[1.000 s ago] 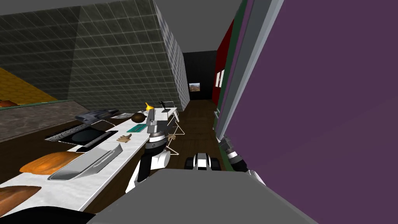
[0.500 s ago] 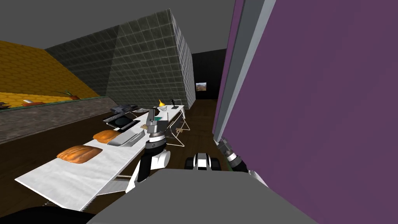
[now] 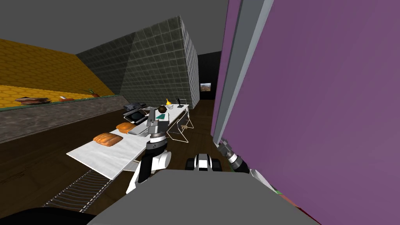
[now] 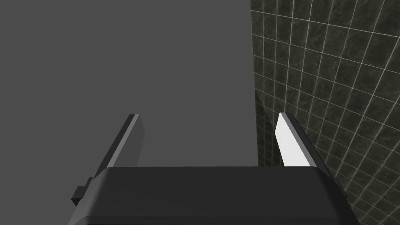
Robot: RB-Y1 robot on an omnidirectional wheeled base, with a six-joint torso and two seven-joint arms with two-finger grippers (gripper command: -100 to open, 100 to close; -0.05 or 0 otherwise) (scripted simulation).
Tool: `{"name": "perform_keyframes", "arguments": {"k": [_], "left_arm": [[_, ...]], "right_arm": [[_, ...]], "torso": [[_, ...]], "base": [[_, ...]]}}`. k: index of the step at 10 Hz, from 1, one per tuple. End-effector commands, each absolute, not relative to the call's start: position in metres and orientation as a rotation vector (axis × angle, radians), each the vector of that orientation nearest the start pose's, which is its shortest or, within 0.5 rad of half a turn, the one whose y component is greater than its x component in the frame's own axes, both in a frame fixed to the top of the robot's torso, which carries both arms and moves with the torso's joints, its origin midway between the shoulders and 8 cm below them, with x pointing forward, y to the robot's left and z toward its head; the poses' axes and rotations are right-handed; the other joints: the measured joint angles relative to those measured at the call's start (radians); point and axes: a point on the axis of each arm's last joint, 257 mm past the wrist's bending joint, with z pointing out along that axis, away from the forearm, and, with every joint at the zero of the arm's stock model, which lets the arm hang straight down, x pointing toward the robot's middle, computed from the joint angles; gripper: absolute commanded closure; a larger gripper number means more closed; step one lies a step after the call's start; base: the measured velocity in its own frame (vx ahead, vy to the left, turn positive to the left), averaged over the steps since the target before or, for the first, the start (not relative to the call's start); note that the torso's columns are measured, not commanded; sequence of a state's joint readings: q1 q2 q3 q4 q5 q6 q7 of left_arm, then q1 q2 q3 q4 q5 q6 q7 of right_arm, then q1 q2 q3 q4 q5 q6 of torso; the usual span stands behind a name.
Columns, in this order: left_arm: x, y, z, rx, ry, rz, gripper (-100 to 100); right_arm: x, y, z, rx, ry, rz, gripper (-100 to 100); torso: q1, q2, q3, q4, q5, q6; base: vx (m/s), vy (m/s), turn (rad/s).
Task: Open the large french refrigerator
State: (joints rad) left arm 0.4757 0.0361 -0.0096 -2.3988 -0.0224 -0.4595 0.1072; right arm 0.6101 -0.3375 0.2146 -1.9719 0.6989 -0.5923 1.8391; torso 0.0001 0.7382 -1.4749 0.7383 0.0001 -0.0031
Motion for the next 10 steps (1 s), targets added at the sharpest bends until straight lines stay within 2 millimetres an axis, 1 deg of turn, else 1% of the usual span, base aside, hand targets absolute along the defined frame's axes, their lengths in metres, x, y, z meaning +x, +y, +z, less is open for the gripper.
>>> {"name": "perform_keyframes", "arguments": {"k": [1, 3, 4, 5, 8, 10], "left_arm": [[0.327, 0.261, 0.076, -0.576, 0.561, -1.431, 0], [0.327, 0.261, 0.076, -0.576, 0.561, -1.431, 0], [0.327, 0.261, 0.076, -0.576, 0.561, -1.431, 0], [0.327, 0.262, 0.076, -0.576, 0.561, -1.431, 0], [0.327, 0.262, 0.076, -0.576, 0.561, -1.43, 0], [0.327, 0.262, 0.076, -0.576, 0.561, -1.43, 0]], "right_arm": [[0.313, -0.123, -0.212, -1.154, 0.887, -0.4, 100], [0.309, -0.118, -0.212, -1.182, 0.851, -0.35, 100], [0.311, -0.126, -0.204, -1.173, 0.875, -0.371, -100], [0.311, -0.126, -0.204, -1.173, 0.875, -0.371, -100], [0.31, -0.132, -0.188, -1.174, 0.877, -0.374, -100], [0.309, -0.135, -0.177, -1.174, 0.877, -0.375, -100]], "torso": [[-0.003, -0.002, -0.001, 0.0, 0.0, 0.002], [-0.004, -0.002, -0.002, 0.001, 0.0, 0.002], [-0.003, -0.003, -0.002, 0.001, 0.0, 0.001], [-0.002, -0.004, -0.005, 0.003, 0.002, 0.004], [-0.002, -0.003, -0.004, 0.0, 0.0, 0.003], [-0.002, 0.006, -0.001, 0.006, 0.002, 0.004]], "base": [[-0.149, 0.008, 0.07], [-0.149, 0.03, 0.084], [-0.067, 0.041, 0.039], [0.004, 0.023, -0.023], [0.025, 0.011, 0.001], [0.012, 0.018, -0.002]]}}
